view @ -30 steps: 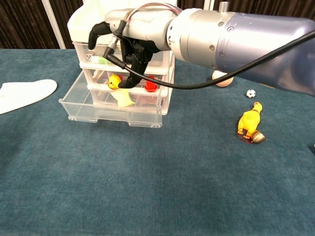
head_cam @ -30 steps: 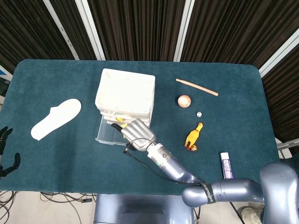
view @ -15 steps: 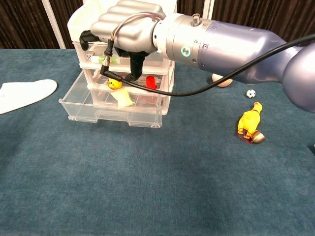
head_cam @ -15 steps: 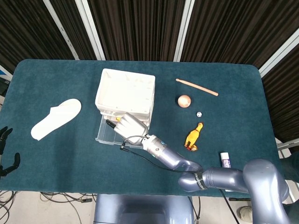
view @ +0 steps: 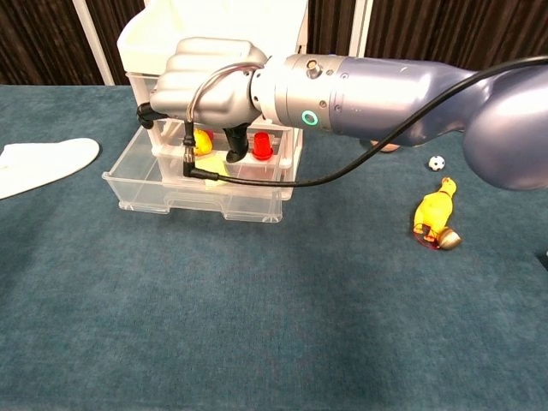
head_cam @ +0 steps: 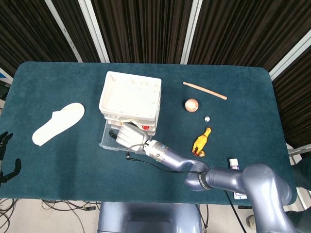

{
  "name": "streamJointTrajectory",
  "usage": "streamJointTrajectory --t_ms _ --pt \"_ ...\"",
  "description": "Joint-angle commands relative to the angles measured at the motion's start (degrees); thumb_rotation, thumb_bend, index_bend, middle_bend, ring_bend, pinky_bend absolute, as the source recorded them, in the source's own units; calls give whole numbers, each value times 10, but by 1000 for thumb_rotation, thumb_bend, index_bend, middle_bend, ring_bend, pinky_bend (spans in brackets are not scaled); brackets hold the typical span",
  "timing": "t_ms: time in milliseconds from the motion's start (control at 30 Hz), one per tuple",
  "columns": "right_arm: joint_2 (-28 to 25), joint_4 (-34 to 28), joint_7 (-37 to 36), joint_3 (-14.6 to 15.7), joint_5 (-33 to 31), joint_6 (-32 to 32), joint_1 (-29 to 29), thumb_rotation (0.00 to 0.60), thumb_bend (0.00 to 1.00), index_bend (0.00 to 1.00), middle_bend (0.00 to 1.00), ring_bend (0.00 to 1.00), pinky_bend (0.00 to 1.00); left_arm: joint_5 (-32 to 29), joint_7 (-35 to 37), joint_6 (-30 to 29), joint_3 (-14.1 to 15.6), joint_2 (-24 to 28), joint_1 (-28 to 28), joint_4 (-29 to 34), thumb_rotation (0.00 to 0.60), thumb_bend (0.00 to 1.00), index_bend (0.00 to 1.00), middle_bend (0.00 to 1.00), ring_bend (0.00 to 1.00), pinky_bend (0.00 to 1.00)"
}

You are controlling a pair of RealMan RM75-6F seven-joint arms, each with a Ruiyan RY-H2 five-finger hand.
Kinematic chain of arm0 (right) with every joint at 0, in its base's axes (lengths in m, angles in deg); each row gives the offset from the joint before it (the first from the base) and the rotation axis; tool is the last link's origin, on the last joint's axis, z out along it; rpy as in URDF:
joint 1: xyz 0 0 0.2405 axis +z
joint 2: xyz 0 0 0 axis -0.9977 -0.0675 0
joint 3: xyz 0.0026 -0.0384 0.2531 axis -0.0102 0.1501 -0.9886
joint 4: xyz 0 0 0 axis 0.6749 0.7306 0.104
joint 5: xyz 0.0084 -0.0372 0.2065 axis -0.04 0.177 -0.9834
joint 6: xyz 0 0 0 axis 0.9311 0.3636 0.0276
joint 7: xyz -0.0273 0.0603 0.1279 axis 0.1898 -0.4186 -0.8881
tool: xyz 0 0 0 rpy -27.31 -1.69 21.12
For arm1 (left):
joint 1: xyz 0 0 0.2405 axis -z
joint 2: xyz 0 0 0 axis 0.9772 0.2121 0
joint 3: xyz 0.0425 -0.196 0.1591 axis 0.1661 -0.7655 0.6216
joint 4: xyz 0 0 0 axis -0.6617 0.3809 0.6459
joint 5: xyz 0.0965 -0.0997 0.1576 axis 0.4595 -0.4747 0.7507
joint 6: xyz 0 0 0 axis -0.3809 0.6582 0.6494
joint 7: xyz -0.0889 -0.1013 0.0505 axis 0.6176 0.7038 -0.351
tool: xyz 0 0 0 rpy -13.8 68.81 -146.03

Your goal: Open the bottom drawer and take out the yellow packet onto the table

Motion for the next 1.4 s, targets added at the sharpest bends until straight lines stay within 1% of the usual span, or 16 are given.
streamJointTrajectory --t_ms 33,133,267,333,700,800,967,1400 --pt "-1 7 17 2 1 -10 7 600 193 222 1000 1000 1000 -1 0 1 0 0 0 1 600 514 31 0 0 0" --pt "-3 9 37 4 -4 -21 11 600 168 222 1000 1000 1000 -2 1 2 0 1 1 1 600 514 31 0 0 0" --pt "-6 4 63 6 -16 -35 15 600 106 222 1000 1000 1000 -2 1 3 0 2 1 2 600 514 31 0 0 0" --pt "-5 5 78 7 -13 -32 17 600 103 222 1000 1000 1000 -2 2 3 0 2 1 2 600 514 31 0 0 0" --pt "-2 16 104 17 -10 -55 32 600 104 230 1000 1000 1000 -3 2 4 0 2 1 4 600 514 30 0 0 0" --pt "0 19 105 18 -11 -61 34 600 106 257 1000 1000 1000 -3 2 3 0 2 1 3 600 514 30 0 0 0" --pt "4 27 100 20 -13 -72 39 600 107 258 1000 1000 1000 -3 2 1 -1 2 0 3 600 514 30 0 0 0" --pt "15 47 69 23 -16 -92 48 600 194 306 1000 1000 1000 -3 2 2 -1 2 0 3 600 514 30 0 0 0"
